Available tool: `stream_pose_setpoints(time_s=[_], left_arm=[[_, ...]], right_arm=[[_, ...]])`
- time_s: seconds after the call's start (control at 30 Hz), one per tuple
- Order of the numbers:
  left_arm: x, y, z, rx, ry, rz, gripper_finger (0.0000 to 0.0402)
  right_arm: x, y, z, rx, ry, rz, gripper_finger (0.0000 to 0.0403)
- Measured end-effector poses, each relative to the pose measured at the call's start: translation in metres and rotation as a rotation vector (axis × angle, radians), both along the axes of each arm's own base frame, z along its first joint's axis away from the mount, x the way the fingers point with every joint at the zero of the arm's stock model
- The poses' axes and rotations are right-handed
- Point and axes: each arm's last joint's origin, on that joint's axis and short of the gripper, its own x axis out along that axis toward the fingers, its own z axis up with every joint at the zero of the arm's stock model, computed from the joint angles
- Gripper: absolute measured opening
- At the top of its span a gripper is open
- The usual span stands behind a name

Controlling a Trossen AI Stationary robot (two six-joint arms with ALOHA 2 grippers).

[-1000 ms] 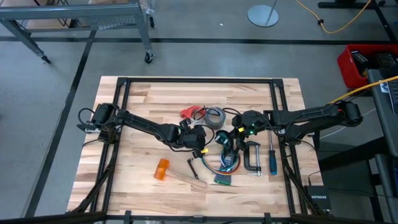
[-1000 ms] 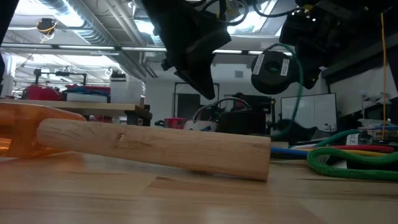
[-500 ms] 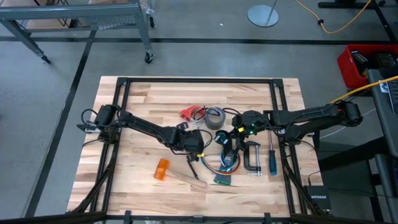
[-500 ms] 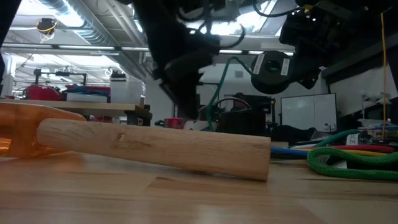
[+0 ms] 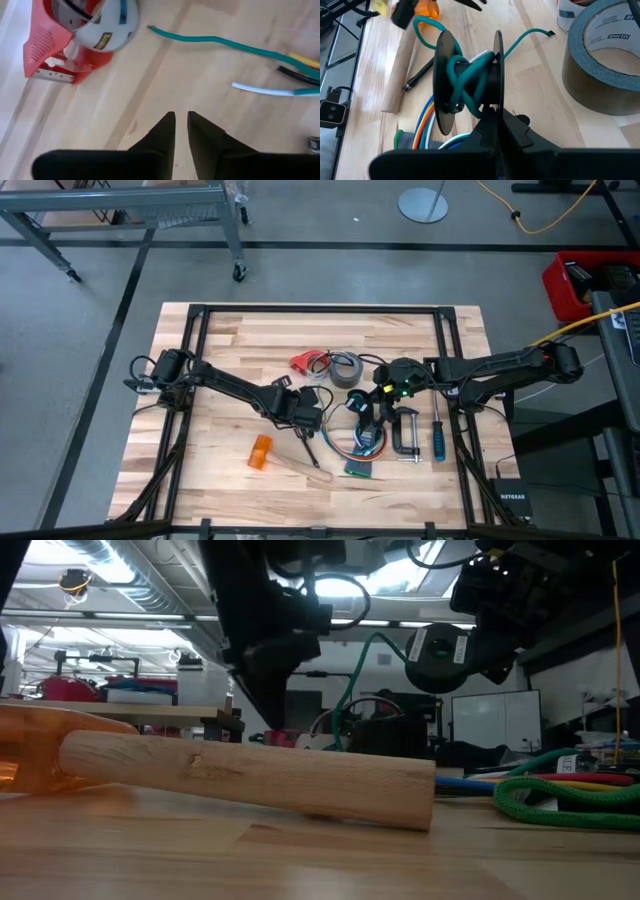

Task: Coil cords
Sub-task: Coil the blue wire onto the spool

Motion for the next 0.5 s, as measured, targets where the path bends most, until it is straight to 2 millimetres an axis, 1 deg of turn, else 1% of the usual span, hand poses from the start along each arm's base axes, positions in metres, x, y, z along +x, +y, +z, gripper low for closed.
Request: stream_pose_setpoints(time_s=[0.1, 0.2, 0.27, 0.37, 0.5], left_arm=[[-0.004, -0.01, 0.007, 0.004, -0.011, -0.047, 0.003], [-0.011, -0.018, 0.024, 0.031, -0.05, -0.089, 0.0021], [-0.018, -0.02, 0.04, 0.079, -0.089, -0.1, 0.0016], [-0.033, -0.02, 0.069, 0.15, -0.168, -0.089, 0.001], [-0.062, -0.019, 0.109, 0.237, -0.269, -0.065, 0.0004]], right_arm=[[0.0, 0.0, 0.0, 0.0, 0.0, 0.0, 0.0005], [0.0, 0.0, 0.0, 0.0, 0.001, -0.001, 0.0005], [0.0, 0.0, 0.0, 0.0, 0.0, -0.001, 0.0005], [0.0, 0.0, 0.0, 0.002, 0.0, 0.0, 0.0005], [0.0, 0.001, 0.0, 0.018, -0.001, 0.019, 0.0005]])
